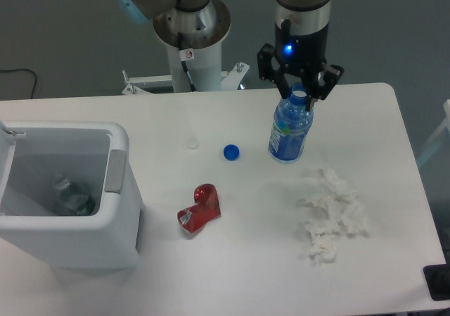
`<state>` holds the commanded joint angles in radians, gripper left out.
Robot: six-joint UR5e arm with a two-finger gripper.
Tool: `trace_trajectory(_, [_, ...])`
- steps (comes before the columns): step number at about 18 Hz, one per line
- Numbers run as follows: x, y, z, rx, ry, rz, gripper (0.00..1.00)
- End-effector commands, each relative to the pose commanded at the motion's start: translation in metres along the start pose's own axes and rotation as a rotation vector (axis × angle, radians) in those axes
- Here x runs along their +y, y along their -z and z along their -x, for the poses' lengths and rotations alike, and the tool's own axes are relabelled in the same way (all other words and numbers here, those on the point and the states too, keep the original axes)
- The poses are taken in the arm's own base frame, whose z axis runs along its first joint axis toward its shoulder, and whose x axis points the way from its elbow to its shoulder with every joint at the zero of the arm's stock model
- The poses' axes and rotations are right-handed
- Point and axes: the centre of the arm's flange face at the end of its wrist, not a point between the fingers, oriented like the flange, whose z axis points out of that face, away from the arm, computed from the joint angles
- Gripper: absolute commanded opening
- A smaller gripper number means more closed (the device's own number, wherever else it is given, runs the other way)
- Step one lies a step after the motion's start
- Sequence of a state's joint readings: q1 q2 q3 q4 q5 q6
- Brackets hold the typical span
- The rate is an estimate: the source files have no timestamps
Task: Place the plastic bottle in the trash can
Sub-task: 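Close the gripper on the blue-labelled bottle's neck and lift it, then carry the held bottle up and over to the white trash bin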
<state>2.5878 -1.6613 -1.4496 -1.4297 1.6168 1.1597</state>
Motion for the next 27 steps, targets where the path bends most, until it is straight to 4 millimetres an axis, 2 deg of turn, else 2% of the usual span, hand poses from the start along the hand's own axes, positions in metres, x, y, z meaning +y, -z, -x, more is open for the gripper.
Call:
trace_trajectory(9, [-0.011,0.009,-0.007,-0.007,0.048,-0.026,0.03])
trace_trajectory(12, [-0.019,0.023,-0.008,-0.002,0.109,-0.106,0.03])
trace_trajectory(15, [-0.027,0.051,-0.019,-0.016,0.198,-0.253,0.03])
trace_trajectory(19, [-0.031,0.099,-0.038,-0.044,0.324,-0.44,0.03])
trace_trajectory(24, [-0.057,0.149,-0.093,-0.035,0.331,-0.604,0.03])
trace_trajectory(27, [-0.073,0.169,-0.119,-0.039,0.349,-0.671,0.03])
